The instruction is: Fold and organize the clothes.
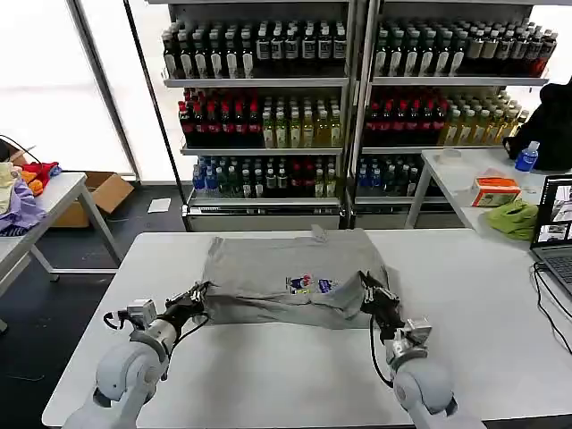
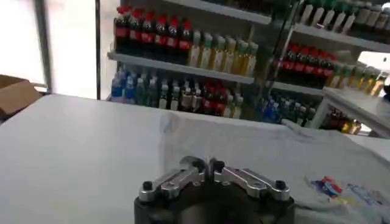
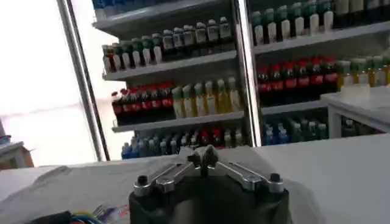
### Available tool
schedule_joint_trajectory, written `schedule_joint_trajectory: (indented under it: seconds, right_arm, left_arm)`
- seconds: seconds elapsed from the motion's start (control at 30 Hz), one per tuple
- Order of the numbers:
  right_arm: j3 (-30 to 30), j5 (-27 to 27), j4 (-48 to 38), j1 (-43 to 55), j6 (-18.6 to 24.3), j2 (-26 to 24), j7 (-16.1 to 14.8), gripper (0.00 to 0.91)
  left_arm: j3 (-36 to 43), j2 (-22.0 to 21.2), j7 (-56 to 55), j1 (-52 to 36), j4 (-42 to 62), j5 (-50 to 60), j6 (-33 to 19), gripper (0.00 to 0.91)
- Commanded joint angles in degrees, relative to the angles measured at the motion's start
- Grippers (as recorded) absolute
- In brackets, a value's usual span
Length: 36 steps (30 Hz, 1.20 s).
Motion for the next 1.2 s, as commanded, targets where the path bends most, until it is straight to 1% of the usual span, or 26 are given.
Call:
schedule_joint_trajectory:
  seconds: [0.03,0.13,0.2,0.27,0.37,0.47,0.5,0.53,0.57,0.63,0.8,0.87,1.0,1.13,1.17,1.2]
  right_arm:
    - [-2.10,-1.88,-1.80,4.54,-3.39,-0.11,0.13,0.907]
    - [-1.30,-2.12,-0.16,3.17,-3.68,-0.73,0.22,0.907]
    - [-0.09,-1.60,2.63,1.05,-3.92,-1.32,0.74,0.907]
    - [1.00,-1.14,4.81,-0.83,-3.91,-1.81,0.94,0.907]
    - [3.41,-1.41,8.60,-5.33,-4.14,-2.37,1.95,0.907]
    - [5.68,-3.47,11.55,-8.99,-7.16,-3.06,5.22,0.907]
    - [6.95,-3.61,13.79,-11.47,-11.14,-3.28,8.85,0.907]
    - [7.58,-3.42,14.36,-12.33,-13.79,-3.39,9.65,0.907]
    - [8.39,-3.46,14.87,-13.79,-15.06,-3.52,10.42,0.907]
    - [9.20,-4.48,14.51,-16.55,-14.34,-3.76,9.63,0.907]
    - [9.72,-5.23,15.50,-20.71,-13.89,-2.59,9.87,0.907]
    - [9.46,-5.19,15.38,-21.08,-14.15,-2.10,10.16,0.907]
    - [8.75,-5.15,14.49,-20.90,-14.46,-1.99,9.81,0.907]
    - [7.69,-5.18,12.74,-19.51,-15.06,-1.73,10.38,0.907]
    - [7.52,-5.11,12.27,-19.25,-15.09,-1.64,10.49,0.836]
    - [7.44,-5.01,12.03,-19.08,-15.11,-1.49,10.52,0.554]
  left_arm:
    - [-1.51,0.25,-0.06,-2.43,3.66,0.23,0.23,0.907]
    - [-3.18,1.23,-0.16,-0.77,1.28,0.77,0.29,0.907]
    - [-4.09,1.85,-0.54,1.15,-0.72,0.83,0.37,0.907]
    - [-4.59,1.73,-0.80,2.27,-1.98,0.95,0.32,0.907]
    - [-4.53,1.00,-1.03,6.27,-5.10,1.56,0.38,0.907]
    - [-3.55,-0.05,-0.38,10.18,-6.59,4.66,0.01,0.907]
    - [-3.15,-0.18,-0.13,11.18,-6.89,5.34,-0.17,0.907]
    - [-2.93,-0.41,-0.23,12.56,-7.20,6.24,-0.23,0.907]
    - [-2.62,-0.57,-0.26,13.12,-7.36,6.84,-0.25,0.907]
    - [-2.42,-0.48,0.46,14.35,-7.38,8.56,-0.71,0.907]
    - [-2.30,0.93,2.44,14.81,-6.10,6.98,-1.25,0.907]
    - [-1.87,0.85,2.70,14.16,-5.71,6.99,-1.21,0.907]
    - [-1.45,0.65,3.11,12.05,-3.22,6.99,-0.87,0.907]
    - [-1.48,0.60,3.48,10.97,-1.28,6.89,-1.23,0.907]
    - [-1.48,0.61,3.58,10.95,-1.09,6.73,-1.38,0.907]
    - [-1.45,0.58,3.61,10.98,-1.08,6.53,-1.40,0.907]
